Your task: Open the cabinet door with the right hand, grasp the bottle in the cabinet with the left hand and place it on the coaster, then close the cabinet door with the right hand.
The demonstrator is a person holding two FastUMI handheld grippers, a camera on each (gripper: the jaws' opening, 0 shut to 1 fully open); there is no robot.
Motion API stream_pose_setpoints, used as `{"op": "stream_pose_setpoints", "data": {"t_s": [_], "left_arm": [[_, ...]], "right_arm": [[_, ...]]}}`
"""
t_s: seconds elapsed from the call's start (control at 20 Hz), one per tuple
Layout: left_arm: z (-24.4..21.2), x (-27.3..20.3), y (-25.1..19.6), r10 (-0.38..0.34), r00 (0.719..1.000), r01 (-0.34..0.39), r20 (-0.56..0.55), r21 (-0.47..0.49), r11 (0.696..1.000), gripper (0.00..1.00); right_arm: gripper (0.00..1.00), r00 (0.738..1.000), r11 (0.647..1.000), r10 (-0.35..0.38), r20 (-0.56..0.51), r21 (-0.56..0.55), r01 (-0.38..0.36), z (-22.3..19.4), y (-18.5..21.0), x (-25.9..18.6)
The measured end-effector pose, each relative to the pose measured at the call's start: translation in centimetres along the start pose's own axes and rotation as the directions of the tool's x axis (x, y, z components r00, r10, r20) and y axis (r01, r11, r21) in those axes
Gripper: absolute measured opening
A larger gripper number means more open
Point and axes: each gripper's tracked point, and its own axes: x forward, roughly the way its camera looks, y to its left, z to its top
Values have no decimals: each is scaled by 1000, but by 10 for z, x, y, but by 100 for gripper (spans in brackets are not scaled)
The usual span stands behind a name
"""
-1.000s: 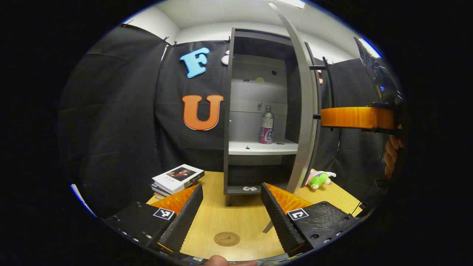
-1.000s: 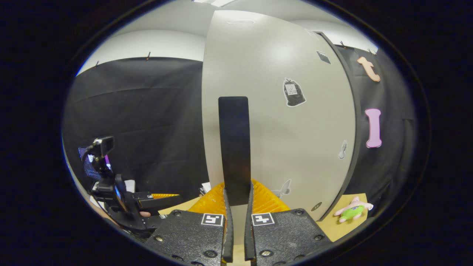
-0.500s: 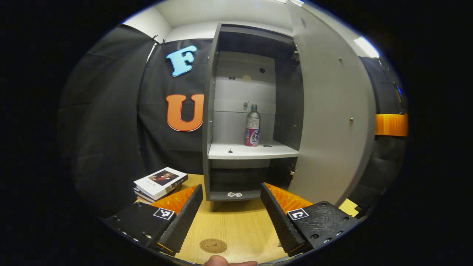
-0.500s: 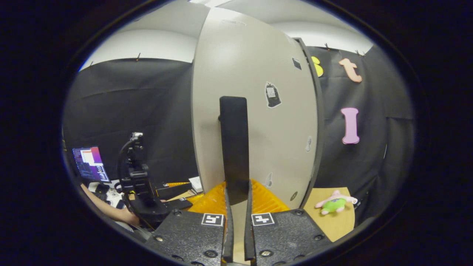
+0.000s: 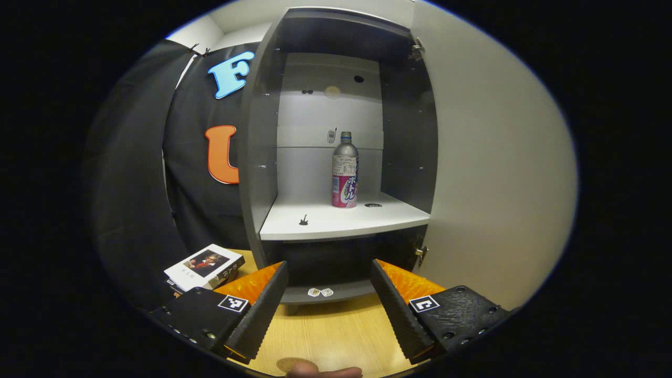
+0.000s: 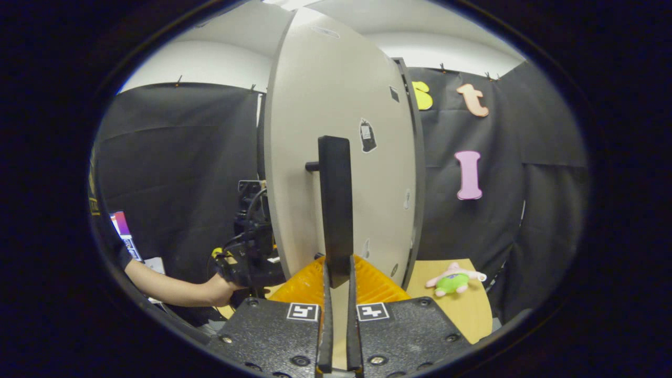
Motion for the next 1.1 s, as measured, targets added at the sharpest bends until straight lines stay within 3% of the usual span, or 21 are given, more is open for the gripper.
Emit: {"op": "stream_pose_setpoints", "data": {"t_s": [0.3, 0.4, 0.45, 0.5, 0.6, 0.75, 0.85, 1.1], "left_arm": [[47, 75, -4, 32, 995, -38, 90, 60, 997, 96], [60, 94, -16, 16, 993, -25, 120, 70, 997, 95], [65, 103, -25, -3, 992, -7, 126, 83, 996, 95], [70, 110, -34, -15, 992, 2, 128, 100, 995, 95], [81, 126, -46, -31, 989, 14, 144, 117, 993, 100], [99, 147, -51, -10, 988, -5, 155, 101, 995, 96], [114, 161, -48, 11, 986, -26, 164, 87, 996, 96], [146, 197, -39, 42, 981, -57, 188, 76, 996, 96]], "right_arm": [[12, 994, 990, -109, 22, 87, 107, 0, -17, -14], [22, 986, 984, -162, 32, 76, 159, 0, -27, -19], [33, 980, 979, -196, 40, 56, 194, 1, -35, -24], [29, 971, 972, -233, 48, 33, 232, 3, -45, -28], [47, 958, 960, -280, 57, 8, 280, 3, -58, -34], [78, 952, 954, -300, 55, 20, 299, 1, -68, -36], [89, 949, 950, -312, 55, 27, 311, 0, -72, -35], [90, 944, 945, -326, 48, 32, 325, -2, -79, -35]]}}
